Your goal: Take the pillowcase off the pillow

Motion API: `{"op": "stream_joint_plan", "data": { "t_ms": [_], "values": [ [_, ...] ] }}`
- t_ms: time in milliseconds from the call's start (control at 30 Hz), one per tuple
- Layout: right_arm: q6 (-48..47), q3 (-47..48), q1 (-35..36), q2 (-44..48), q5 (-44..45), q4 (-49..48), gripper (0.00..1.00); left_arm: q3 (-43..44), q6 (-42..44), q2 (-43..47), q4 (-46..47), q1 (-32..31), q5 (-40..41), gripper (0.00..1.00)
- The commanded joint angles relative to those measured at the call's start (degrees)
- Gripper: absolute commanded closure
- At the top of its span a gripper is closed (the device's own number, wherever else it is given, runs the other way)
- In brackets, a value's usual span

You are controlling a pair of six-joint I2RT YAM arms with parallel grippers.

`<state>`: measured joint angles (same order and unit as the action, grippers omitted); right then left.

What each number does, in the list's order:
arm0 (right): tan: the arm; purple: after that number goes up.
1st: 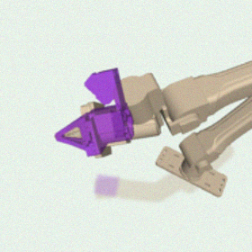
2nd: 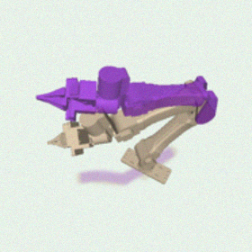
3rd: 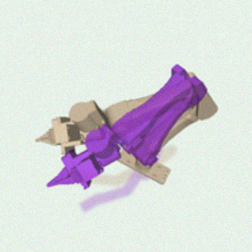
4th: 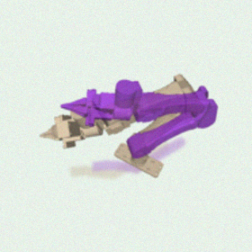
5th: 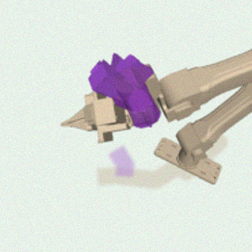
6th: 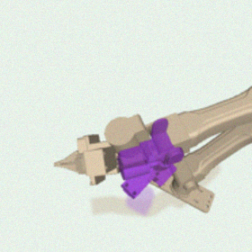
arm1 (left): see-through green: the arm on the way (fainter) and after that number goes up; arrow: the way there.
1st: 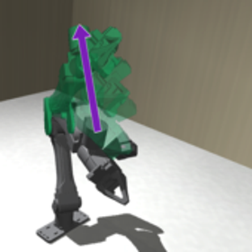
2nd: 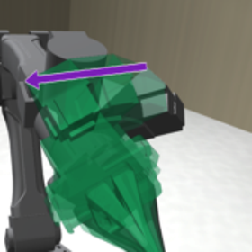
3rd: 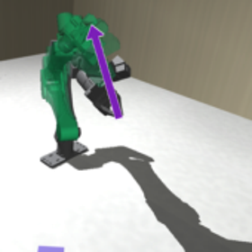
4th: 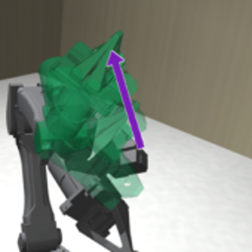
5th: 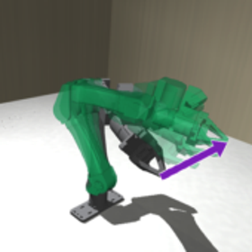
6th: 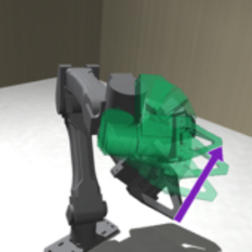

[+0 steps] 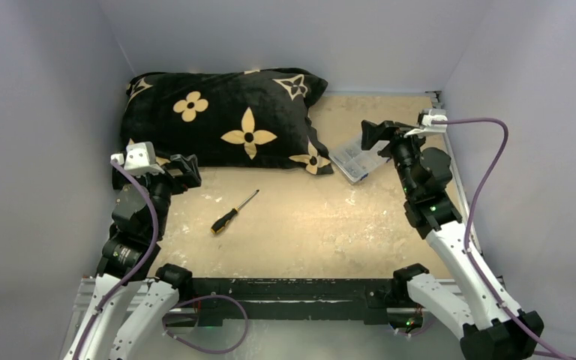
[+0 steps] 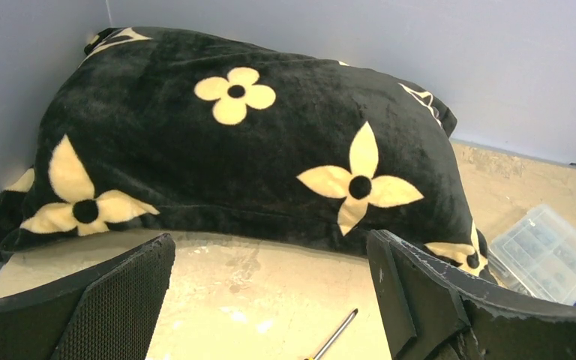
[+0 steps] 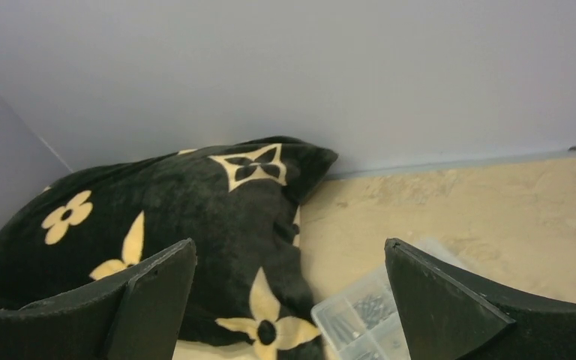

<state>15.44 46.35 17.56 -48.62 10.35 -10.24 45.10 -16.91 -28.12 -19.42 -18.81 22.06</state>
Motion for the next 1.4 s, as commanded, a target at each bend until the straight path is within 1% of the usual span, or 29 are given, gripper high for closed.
{"op": "stream_joint_plan", "data": {
  "t_ms": [0,67,133,200,267,400,567,700,800,900,1000,1067,1200,1267,1367],
  "values": [
    [7.05,2.52,-0.08,-3.02,-5.16,-0.59,0.01,0.42,0.21,-0.29,1.44,1.08,-1.33,0.01],
    [12.18,4.47,-0.07,-5.53,-8.99,-1.1,0.01,0.48,0.17,-0.67,1.49,1.27,-1.66,0.01],
    [14.28,5.9,-0.1,-7.88,-14.37,-2.28,0.01,0.56,0.12,-0.96,1.49,1.32,-2.56,0.01],
    [14.26,4.87,-0.1,-10.48,-20.63,-5.3,0.01,0.54,0.26,-0.77,1.49,1.39,-2.78,0.01],
    [11.33,2.97,-0.1,-13.32,-25.72,-8.46,0.01,0.46,0.29,-0.54,1.55,1.57,-2.32,0.01],
    [8.23,3.57,-0.01,-22.35,-22.87,-9.76,0.01,0.23,0.27,-0.17,1.48,1.58,-2.87,0.01],
    [6.46,6.09,2.89,-34.3,-14.6,-12.76,0.01,0.17,0.3,-0.09,1.94,1.58,-2.63,0.01],
    [5.58,8.43,3.87,-41.48,-14.61,-17.21,0.01,0.08,0.03,-1.39,2.15,1.28,-5.35,0.01],
    [4.8,11.83,4.29,-46.29,-14.38,-19.66,0.01,0.12,0.17,-0.93,2.04,1.23,-5.26,0.01],
    [3.16,16.96,4.94,-52.07,-13.41,-19.11,0.01,0.09,0.29,-0.7,1.8,1.4,-3.93,0.01],
    [2.32,21.25,6.03,-56.38,-12.26,-18.1,0.01,-0.22,0.2,-0.99,2.04,1.41,-5.11,0.01],
    [2.24,23.68,7.28,-58.49,-13.56,-17.4,0.01,-0.3,0.13,-1.29,2.17,1.32,-5.57,0.01],
    [1.42,25.27,11.48,-61.29,-16.64,-18.15,0.01,-0.28,0.26,-1.03,2.06,1.32,-5.55,0.01],
    [1.29,25.46,12.2,-63.08,-18.55,-18.92,0.01,-0.28,0.29,-0.83,1.97,1.34,-5.37,0.01],
    [2.06,26.19,12.21,-66.26,-18.32,-19.49,0.01,-0.37,0.25,-0.62,1.9,1.34,-5.27,0.01]
  ]
}}
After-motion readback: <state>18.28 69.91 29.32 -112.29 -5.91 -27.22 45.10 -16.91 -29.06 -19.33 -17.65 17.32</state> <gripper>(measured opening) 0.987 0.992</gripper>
